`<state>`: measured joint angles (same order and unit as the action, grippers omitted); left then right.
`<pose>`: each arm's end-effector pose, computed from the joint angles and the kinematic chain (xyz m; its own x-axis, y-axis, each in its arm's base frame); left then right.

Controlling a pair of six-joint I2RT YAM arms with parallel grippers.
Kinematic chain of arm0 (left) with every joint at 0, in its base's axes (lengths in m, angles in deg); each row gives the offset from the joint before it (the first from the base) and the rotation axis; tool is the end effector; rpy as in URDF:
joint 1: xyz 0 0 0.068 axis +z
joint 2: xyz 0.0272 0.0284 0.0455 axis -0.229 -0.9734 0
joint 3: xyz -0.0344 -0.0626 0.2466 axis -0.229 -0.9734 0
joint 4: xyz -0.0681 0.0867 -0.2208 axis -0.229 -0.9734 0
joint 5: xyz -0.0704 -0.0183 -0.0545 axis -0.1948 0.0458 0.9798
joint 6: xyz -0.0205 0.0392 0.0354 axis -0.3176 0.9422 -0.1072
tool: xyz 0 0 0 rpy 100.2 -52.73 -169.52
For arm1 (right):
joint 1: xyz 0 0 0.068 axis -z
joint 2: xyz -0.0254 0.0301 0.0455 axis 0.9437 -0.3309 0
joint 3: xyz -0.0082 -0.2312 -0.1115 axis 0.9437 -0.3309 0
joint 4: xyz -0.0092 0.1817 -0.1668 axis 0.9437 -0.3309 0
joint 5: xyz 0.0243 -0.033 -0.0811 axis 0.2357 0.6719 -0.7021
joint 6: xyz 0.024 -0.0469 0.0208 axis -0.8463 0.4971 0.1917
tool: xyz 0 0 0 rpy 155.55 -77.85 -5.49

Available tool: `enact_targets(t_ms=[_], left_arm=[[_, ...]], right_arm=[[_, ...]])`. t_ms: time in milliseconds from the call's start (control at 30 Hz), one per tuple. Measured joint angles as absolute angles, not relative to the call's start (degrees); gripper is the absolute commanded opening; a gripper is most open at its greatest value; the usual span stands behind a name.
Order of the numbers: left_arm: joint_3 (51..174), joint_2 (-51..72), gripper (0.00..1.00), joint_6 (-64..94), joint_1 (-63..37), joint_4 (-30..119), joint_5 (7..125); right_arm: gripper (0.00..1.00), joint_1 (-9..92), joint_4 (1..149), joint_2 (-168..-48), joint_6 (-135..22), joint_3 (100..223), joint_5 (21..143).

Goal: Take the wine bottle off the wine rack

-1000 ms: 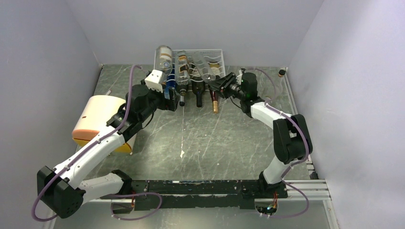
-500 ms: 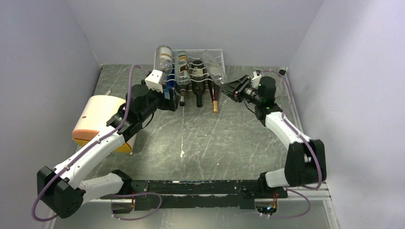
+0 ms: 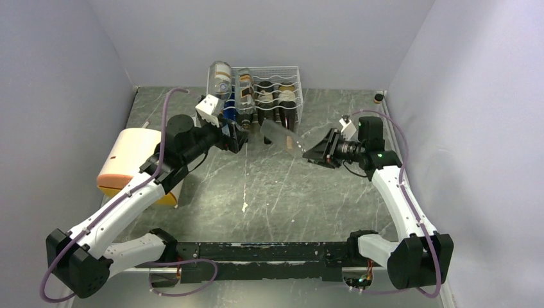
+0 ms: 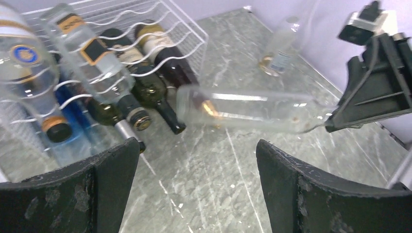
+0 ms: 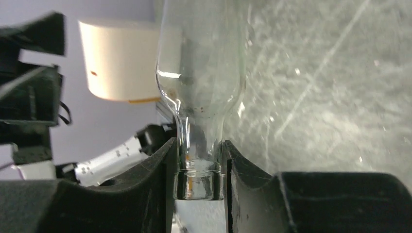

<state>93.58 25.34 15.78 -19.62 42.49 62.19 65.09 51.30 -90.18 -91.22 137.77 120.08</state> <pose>0.2037 -0.1355 0.3457 -0.2197 -0.0899 -0.9714 0.5756 0.7920 -0.2035 0.2246 0.0506 0.2873 -0.8639 0.3833 -0.3268 -0.0947 0.5137 0.8527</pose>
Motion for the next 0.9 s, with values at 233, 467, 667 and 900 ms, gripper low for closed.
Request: enact_targets(t_ms=[233,467,667,900], left_arm=[[93.7,19.5,0.93,16.5,-19.6,45.2,75.4],[95.6,9.0,0.93,18.2,-23.5,44.9,85.9],[95.5,7.8,0.93,28.4,-36.6,42.1,76.6],[94.1,6.9,0.93,41.3,-48.8,41.8,58.8]], right_arm=[[0.00,64.7,35.5,-90.2,-80.3,137.9,121.6],[0.00,60.7,32.1,-92.1,-75.8,136.4,121.3],[0.00,57.7,31.0,-94.6,-72.9,136.1,120.1],[0.00,57.0,30.3,-95.6,-69.6,136.1,119.9]])
